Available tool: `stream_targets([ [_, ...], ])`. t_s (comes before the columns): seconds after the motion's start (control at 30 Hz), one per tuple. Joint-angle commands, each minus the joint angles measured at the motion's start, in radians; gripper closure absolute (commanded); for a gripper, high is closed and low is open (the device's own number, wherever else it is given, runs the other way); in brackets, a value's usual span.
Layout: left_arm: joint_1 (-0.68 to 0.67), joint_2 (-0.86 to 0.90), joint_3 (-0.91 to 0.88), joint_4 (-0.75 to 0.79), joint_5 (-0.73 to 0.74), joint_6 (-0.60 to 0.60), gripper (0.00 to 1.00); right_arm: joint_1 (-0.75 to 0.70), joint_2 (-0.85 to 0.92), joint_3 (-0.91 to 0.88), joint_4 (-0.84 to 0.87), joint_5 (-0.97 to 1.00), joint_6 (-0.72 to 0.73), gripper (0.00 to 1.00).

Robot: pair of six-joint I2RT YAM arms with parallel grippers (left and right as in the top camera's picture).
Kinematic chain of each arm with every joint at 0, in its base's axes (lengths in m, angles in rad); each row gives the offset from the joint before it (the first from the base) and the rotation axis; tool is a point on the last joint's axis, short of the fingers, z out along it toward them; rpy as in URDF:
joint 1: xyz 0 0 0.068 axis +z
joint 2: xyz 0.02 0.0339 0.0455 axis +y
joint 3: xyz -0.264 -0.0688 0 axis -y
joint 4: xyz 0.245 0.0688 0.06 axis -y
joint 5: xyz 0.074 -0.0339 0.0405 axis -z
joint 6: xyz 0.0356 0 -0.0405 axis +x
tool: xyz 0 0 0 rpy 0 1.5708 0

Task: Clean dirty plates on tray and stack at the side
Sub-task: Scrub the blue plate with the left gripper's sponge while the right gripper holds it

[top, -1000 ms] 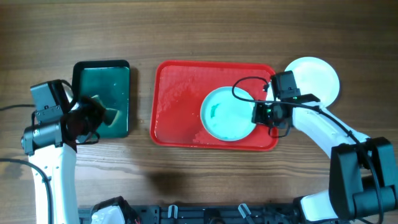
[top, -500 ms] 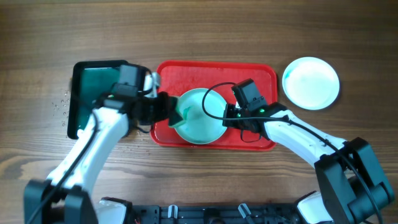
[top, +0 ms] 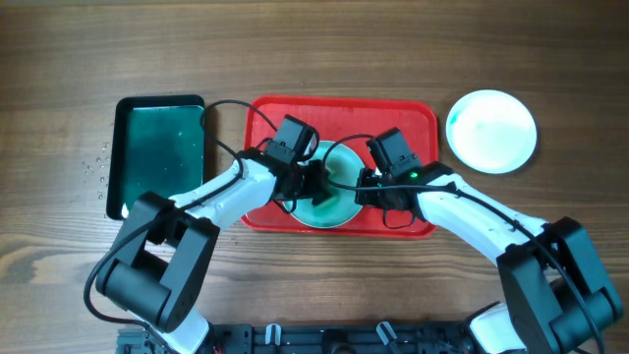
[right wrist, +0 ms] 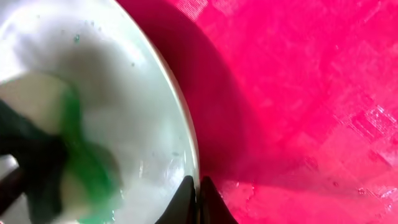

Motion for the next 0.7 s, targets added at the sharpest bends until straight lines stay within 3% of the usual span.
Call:
stream_targets([
  [0.0,0.014,0.025,-0.002,0.0,-0.409,-0.01,0.96,-0.006,-0.006,0.0,-0.019,0.002,-0.029,0.96],
  [0.13,0.014,0.022,-0.001,-0.001,-0.668,0.002,0.96,-0.006,-0.006,0.0,-0.02,0.022,-0.023,0.96],
  [0.3,0.013,-0.07,0.005,-0.002,-0.663,0.053,0.96,-0.006,-0.006,0.0,-0.019,0.024,-0.021,0.96],
  [0.37,0.013,-0.134,0.005,0.011,-0.569,0.05,0.96,-0.006,-0.006,0.0,-0.016,0.024,-0.021,0.96],
  [0.43,0.013,-0.145,0.004,0.052,-0.33,0.05,0.96,-0.006,-0.006,0.0,-0.009,0.024,-0.021,0.96],
  [0.47,0.013,-0.128,0.004,0.087,-0.144,0.044,0.96,-0.006,-0.006,0.0,-0.005,0.023,-0.021,0.96],
  [0.5,0.013,-0.108,0.004,0.1,-0.067,-0.002,0.96,-0.006,-0.006,0.0,-0.005,0.023,-0.019,0.96],
  [0.57,0.002,-0.048,0.004,0.103,-0.038,-0.063,0.96,-0.006,-0.006,0.0,-0.006,0.023,-0.019,0.96],
  [0.67,-0.01,0.031,0.004,0.102,-0.035,-0.054,0.96,-0.006,-0.006,0.0,-0.006,0.023,-0.019,0.96],
])
